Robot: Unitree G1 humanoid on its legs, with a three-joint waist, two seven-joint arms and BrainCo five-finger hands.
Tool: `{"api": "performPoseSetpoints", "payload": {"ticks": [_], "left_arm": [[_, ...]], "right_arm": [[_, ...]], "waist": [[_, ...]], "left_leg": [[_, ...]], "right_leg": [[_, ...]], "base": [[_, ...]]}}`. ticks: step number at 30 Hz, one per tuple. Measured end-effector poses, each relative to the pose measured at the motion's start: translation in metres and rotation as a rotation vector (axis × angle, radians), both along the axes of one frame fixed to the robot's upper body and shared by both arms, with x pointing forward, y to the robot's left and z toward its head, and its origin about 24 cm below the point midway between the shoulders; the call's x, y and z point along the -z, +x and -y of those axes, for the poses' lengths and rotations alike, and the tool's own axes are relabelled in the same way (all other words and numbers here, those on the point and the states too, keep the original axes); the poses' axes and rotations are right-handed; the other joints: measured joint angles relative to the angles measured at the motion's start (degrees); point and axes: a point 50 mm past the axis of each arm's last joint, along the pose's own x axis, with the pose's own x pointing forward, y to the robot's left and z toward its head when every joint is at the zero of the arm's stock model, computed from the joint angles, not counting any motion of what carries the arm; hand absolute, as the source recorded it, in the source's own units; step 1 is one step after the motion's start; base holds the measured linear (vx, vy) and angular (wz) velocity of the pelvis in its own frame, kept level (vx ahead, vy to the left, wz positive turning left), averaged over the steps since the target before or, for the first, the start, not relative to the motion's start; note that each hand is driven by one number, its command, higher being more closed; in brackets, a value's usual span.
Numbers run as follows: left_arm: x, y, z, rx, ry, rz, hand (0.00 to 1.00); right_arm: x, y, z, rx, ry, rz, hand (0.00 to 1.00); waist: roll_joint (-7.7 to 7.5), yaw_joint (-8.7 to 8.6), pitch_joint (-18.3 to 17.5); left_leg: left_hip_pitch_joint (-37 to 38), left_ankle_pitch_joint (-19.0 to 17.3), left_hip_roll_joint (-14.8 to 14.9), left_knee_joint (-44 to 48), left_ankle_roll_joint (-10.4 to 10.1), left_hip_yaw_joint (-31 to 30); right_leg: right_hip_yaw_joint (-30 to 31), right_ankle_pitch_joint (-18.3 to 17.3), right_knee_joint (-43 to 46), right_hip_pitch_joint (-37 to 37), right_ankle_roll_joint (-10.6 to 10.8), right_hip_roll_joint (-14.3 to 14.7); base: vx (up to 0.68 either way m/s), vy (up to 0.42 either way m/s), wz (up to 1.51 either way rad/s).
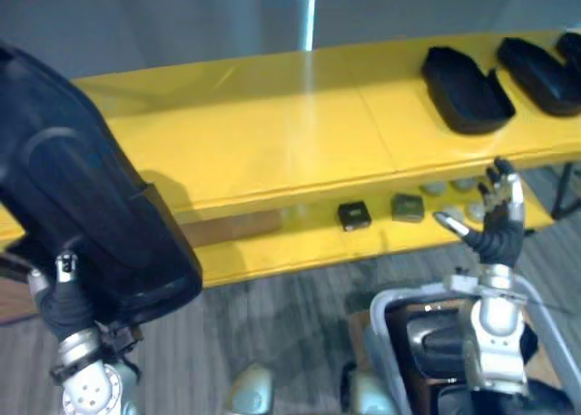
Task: Walk over and take plastic housings, then place them on the shelf
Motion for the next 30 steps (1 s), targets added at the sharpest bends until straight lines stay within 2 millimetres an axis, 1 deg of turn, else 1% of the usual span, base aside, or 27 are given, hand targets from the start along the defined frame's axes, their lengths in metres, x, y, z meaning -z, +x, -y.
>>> {"api": "performPoseSetpoints", "payload": {"ticks": [1,3,5,8,9,11,14,17,23,24,27,30], "left_arm": [[-0.007,0.007,0.002,0.009,-0.003,0.044,1.0],[-0.013,0.015,0.003,0.002,-0.012,0.086,1.0],[-0.017,0.018,0.003,-0.006,-0.019,0.111,1.0],[-0.011,0.021,0.0,-0.025,-0.022,0.082,1.0],[-0.009,0.021,-0.001,-0.022,-0.014,0.062,1.0],[-0.005,0.018,-0.002,-0.031,-0.007,0.036,1.0],[-0.002,0.014,-0.003,-0.038,-0.006,0.014,1.0],[0.0,0.014,-0.001,-0.029,-0.008,0.005,1.0],[0.001,0.014,0.002,-0.023,0.016,-0.009,1.0],[0.002,0.014,0.003,-0.018,0.016,-0.013,1.0],[0.006,0.013,0.007,0.008,0.014,-0.036,1.0],[0.007,0.014,0.01,0.035,0.019,-0.042,1.0]], "right_arm": [[-0.002,-0.001,0.004,0.016,-0.004,0.006,0.0],[-0.002,-0.001,0.005,0.023,0.001,0.008,0.0],[-0.003,-0.001,0.004,0.022,0.001,0.02,0.0],[-0.001,-0.002,0.003,0.023,0.026,0.025,0.0],[0.0,-0.004,0.003,0.031,0.041,0.036,0.0],[0.003,-0.006,0.002,0.032,0.073,0.041,0.0],[0.007,-0.007,-0.001,0.028,0.099,0.042,0.0],[0.009,-0.008,-0.002,0.03,0.11,0.041,0.0],[0.009,-0.007,-0.007,0.006,0.108,0.05,0.0],[0.01,-0.007,-0.008,0.003,0.108,0.049,0.0],[0.016,-0.008,-0.011,-0.006,0.117,0.023,0.0],[0.02,-0.008,-0.01,-0.003,0.129,0.005,0.0]], "waist": [[0.93,-0.78,0.61],[0.84,-1.25,1.04],[0.39,-1.6,1.45],[-1.17,-2.28,2.42],[-1.74,-2.3,2.39],[-2.04,-2.3,2.4],[-1.98,-2.14,2.38],[-2.01,-2.29,2.36],[-2.04,-2.31,2.13],[-2.02,-2.33,1.9],[-2.07,-2.23,-0.85],[-2.22,-2.28,-1.39]], "left_leg": [[-0.1,1.36,1.22,-1.72,-0.85,3.04],[0.01,3.82,1.16,-3.74,-1.35,5.03],[-0.03,4.24,0.56,-4.32,-1.2,5.5],[1.42,4.15,-0.4,-4.28,-0.93,5.55],[1.76,4.05,-0.82,-4.28,-0.71,5.61],[1.95,4.2,-1.29,-4.27,-0.37,5.88],[1.97,4.27,-1.8,-4.27,0.18,6.74],[2.23,4.33,-2.21,-4.26,0.31,6.74],[2.88,4.58,-2.94,-4.67,0.71,6.71],[3.05,4.66,-3.09,-4.91,0.81,6.66],[2.96,5.11,-3.49,-5.79,1.3,6.57],[4.06,5.45,-3.84,-6.09,1.6,6.79]], "right_leg": [[-2.05,0.09,-0.67,0.66,-0.2,-0.44],[-2.88,0.27,-1.22,0.93,-0.55,-1.53],[-2.9,0.39,-2.53,1.75,-0.67,-2.06],[-3.31,0.94,-4.66,4.8,-0.11,-2.67],[-3.4,1.07,-4.99,5.25,0.1,-3.14],[-3.6,1.6,-6.09,6.29,0.57,-3.65],[-3.85,2.67,-7.92,7.38,0.77,-3.85],[-4.03,3.59,-9.87,8.88,1.03,-4.02],[-4.59,4.12,-10.91,10.24,1.47,-4.76],[-4.72,4.14,-11.12,10.5,1.49,-4.89],[-5.48,4.83,-12.57,11.08,1.18,-5.2],[-5.72,4.9,-13.15,12.88,1.09,-5.81]], "base": [[0.04,-0.132,0.87],[-0.02,-0.021,0.47],[-0.02,0.038,0.14],[0.0,0.088,0.08],[0.01,0.082,0.11],[0.0,0.073,0.11],[0.0,0.054,0.06],[0.0,0.058,0.04],[-0.01,0.028,0.06],[0.0,0.022,0.12],[0.03,0.022,0.12],[0.02,0.032,0.16]]}}
